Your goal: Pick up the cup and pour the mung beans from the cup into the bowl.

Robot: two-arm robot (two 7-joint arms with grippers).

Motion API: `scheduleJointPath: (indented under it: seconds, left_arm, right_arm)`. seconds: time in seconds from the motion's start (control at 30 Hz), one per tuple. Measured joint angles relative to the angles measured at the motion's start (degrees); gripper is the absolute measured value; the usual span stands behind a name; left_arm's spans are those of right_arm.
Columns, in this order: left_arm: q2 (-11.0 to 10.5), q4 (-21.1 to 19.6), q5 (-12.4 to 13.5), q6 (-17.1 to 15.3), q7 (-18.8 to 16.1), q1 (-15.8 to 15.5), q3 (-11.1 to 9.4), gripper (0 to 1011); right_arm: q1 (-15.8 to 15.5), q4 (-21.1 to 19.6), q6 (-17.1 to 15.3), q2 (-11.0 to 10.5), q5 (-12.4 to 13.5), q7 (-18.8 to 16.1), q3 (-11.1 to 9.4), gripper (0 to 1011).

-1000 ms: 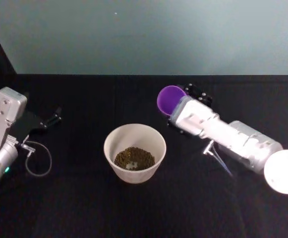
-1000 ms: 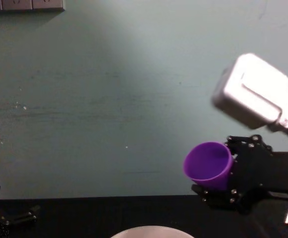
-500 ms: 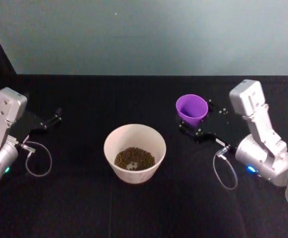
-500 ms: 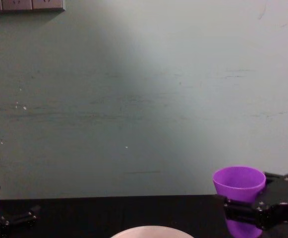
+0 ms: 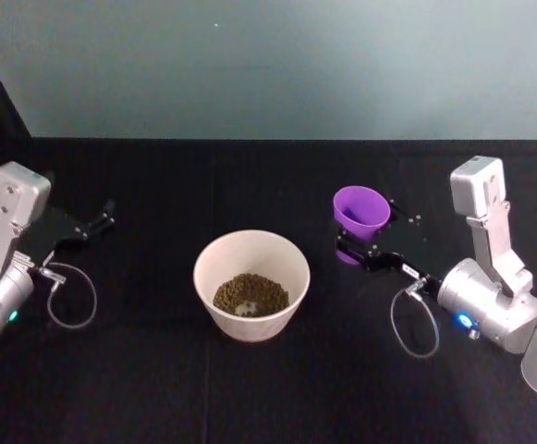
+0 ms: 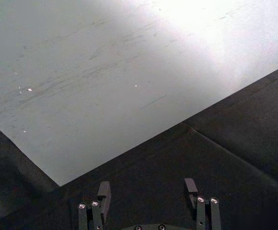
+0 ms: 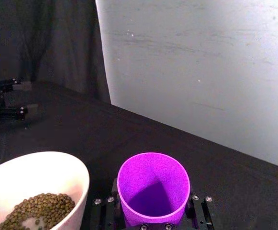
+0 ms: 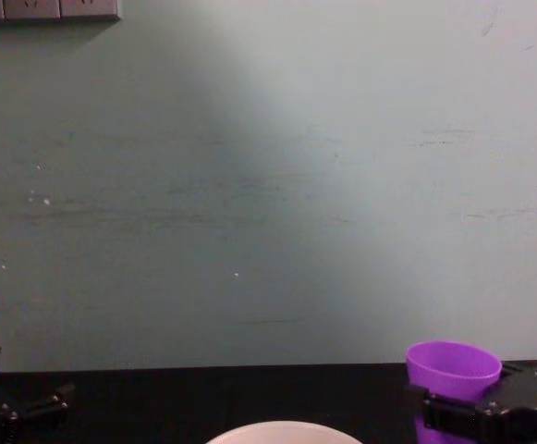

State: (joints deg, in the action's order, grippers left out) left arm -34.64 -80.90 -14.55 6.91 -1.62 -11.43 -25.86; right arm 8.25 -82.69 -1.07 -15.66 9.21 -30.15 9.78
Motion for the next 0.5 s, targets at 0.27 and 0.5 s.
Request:
scheduleJointPath:
  seconds: [0.27, 0.5]
  left_arm:
    - [0.0, 0.0, 0.0, 0.0, 0.0, 0.0, 0.0, 1000]
    - [0.0, 0.0, 0.0, 0.0, 0.0, 0.0, 0.0, 1000]
  right_arm:
    - [1.6, 3.59, 1.68, 0.08, 1.34, -0.16, 1.29, 729]
    - [2.82, 6.28, 3.0, -0.04, 2.31, -0.37, 2.45, 728]
